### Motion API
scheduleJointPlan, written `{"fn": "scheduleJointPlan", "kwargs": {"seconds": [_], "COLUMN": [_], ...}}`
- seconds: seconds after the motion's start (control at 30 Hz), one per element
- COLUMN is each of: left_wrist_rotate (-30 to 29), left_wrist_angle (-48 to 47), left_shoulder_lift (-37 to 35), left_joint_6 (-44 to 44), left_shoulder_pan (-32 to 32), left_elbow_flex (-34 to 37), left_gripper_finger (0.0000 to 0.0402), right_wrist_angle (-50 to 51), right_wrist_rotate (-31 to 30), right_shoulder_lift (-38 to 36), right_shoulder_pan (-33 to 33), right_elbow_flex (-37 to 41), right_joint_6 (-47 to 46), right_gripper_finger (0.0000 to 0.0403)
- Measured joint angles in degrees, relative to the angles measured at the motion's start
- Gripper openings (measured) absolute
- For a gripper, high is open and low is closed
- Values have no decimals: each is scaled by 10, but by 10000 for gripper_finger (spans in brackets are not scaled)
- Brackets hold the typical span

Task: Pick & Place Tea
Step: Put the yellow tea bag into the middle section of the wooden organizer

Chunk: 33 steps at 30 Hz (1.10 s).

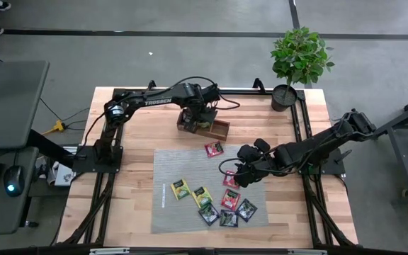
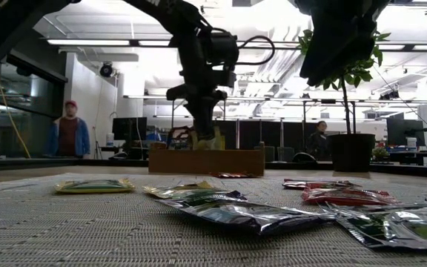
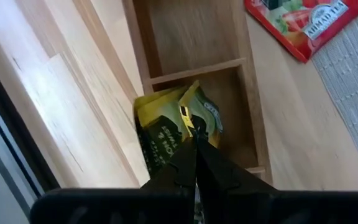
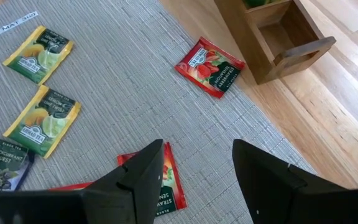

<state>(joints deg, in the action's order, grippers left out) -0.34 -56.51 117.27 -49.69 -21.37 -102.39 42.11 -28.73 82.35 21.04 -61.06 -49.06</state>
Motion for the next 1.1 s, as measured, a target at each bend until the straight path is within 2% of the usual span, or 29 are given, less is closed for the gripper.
{"fn": "scheduleJointPlan", "kwargs": {"seconds": [0.17,0.43,0.57,0.67,0.9,1.0,1.1], "left_wrist_rotate": [-1,-4,-47,-65,-12,35,74], "left_wrist_angle": [-6,-28,-62,-74,-85,-98,-91], "left_shoulder_lift": [0,1,1,0,-52,-79,-116], "left_joint_6": [0,0,0,0,8,25,48], "left_shoulder_pan": [0,0,0,0,0,0,8], "left_elbow_flex": [0,-10,-52,-82,-102,-95,-67], "left_gripper_finger": [36,157,176,169,116,78,22], "right_wrist_angle": [0,0,0,0,0,0,-1], "right_wrist_rotate": [-1,2,2,2,2,1,2], "right_shoulder_lift": [0,0,0,0,0,0,0], "right_shoulder_pan": [0,0,0,0,0,0,0], "right_elbow_flex": [0,0,0,0,0,0,0], "right_joint_6": [0,0,0,1,1,2,13], "right_gripper_finger": [188,188,188,188,188,188,188]}}
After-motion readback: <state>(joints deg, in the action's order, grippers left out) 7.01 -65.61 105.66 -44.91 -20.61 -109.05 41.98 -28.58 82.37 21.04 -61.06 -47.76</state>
